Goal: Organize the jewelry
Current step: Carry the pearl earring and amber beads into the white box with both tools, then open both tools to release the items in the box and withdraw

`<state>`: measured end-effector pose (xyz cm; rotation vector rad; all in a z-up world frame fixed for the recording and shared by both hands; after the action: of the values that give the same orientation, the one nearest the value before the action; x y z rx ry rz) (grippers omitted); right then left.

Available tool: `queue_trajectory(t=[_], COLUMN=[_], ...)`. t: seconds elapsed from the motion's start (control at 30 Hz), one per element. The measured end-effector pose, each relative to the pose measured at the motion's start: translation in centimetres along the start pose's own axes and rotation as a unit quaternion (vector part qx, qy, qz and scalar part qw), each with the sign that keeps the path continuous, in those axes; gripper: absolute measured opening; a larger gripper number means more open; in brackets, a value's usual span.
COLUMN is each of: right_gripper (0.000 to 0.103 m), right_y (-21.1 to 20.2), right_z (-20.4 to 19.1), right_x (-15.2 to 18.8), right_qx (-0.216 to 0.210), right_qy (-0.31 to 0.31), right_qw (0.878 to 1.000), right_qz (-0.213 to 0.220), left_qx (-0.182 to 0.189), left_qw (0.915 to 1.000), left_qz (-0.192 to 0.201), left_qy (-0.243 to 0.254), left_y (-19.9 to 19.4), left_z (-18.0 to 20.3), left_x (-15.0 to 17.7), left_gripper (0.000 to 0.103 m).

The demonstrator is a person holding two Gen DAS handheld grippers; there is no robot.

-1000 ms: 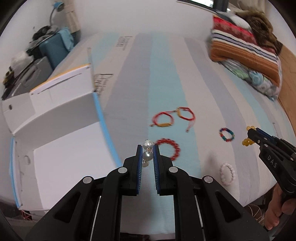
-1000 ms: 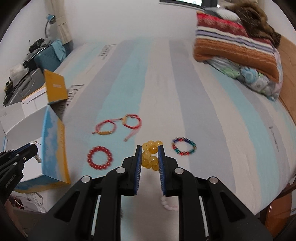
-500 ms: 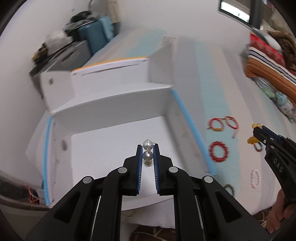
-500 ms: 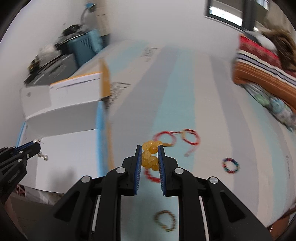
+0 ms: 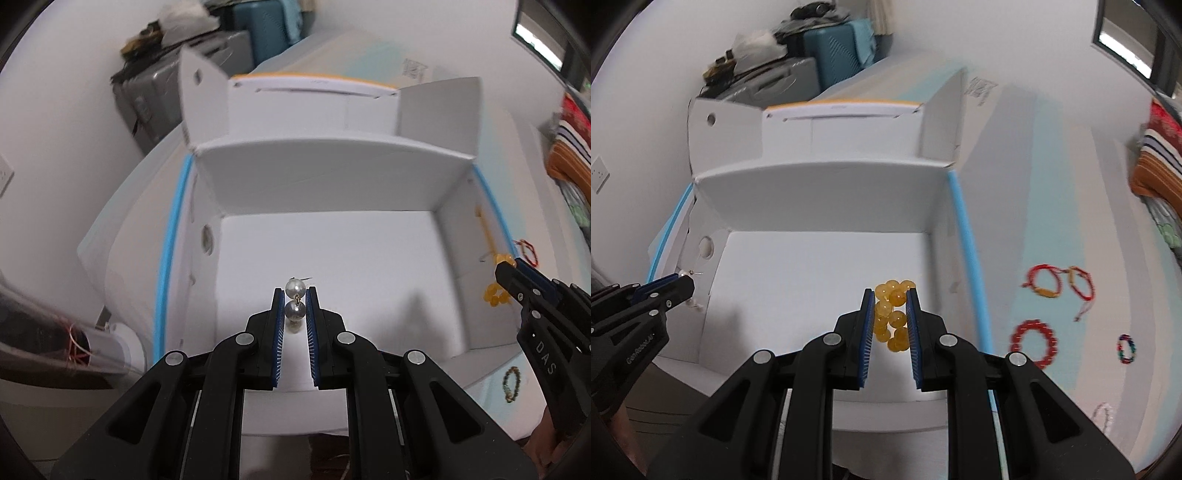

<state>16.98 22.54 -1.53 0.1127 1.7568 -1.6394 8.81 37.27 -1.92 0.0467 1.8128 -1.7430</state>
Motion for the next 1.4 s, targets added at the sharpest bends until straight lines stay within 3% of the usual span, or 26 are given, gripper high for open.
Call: queue_trajectory(t=[0.27, 0.47, 0.93, 1.03, 1.1, 1.13, 1.17, 1.2, 1.27, 1.4], right_gripper=[0.016, 0.016, 0.018, 0.021, 0.040, 0.044, 0.048, 0.053, 0.063, 0.085], right_y=[3.9, 6.2, 7.3, 6.3, 5.1, 4.3, 3.8, 3.1, 1.8, -0.9], right_z=[-2.7, -3.3, -3.4, -3.6, -3.2, -2.9, -2.7, -2.4, -1.4, -0.1], right_x=[1.2, 2.0, 2.7, 2.1, 1.5, 1.2, 0.9, 0.7, 0.0, -1.0], right_qx=[-0.015, -0.006, -0.015, -0.036, -0.033, -0.030, -0.028, -0.027, -0.023, -0.022], right_qy=[-0.006, -0.006, -0.006, -0.001, 0.001, 0.002, 0.004, 0.006, 0.013, 0.023], right_qw=[0.998, 0.996, 0.995, 0.996, 0.998, 0.999, 0.999, 0.999, 1.000, 0.999], right_qz=[-0.054, -0.087, -0.094, -0.079, -0.058, -0.045, -0.036, -0.027, -0.008, 0.027], left_qx=[-0.007, -0.010, -0.021, -0.006, -0.002, -0.004, -0.019, -0.032, -0.048, -0.037], left_qw=[0.9980, 0.9954, 0.9955, 0.9972, 0.9982, 0.9985, 0.9991, 0.9993, 0.9986, 0.9978], left_qz=[-0.055, -0.090, -0.087, -0.071, -0.057, -0.051, -0.035, -0.012, 0.020, 0.054], left_qy=[-0.031, -0.031, -0.031, -0.025, -0.019, -0.018, -0.016, -0.014, -0.008, -0.003], left_y=[4.4, 7.2, 7.4, 6.0, 4.9, 4.4, 3.4, 2.4, 0.4, -2.5], left_z=[-3.5, -3.9, -3.7, -2.8, -2.3, -2.1, -2.1, -2.2, -2.1, -1.1], left_x=[1.3, 2.2, 2.0, 1.8, 1.6, 1.5, 1.2, 0.8, 0.5, 0.5], left_gripper=[0.011, 0.011, 0.015, 0.035, 0.047, 0.055, 0.073, 0.080, 0.082, 0.093])
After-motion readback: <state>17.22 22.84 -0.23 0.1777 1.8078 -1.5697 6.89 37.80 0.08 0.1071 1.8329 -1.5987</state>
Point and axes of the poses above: each gripper's, at about its wrist camera, not at the fingertips, and y roughly the way its jaws point, z to its right, x to its underside, the point moved 8 cm from there along y, roughly the way its jaws point, and after that the axes turned 5 degrees about x, right-handed, at the moved point
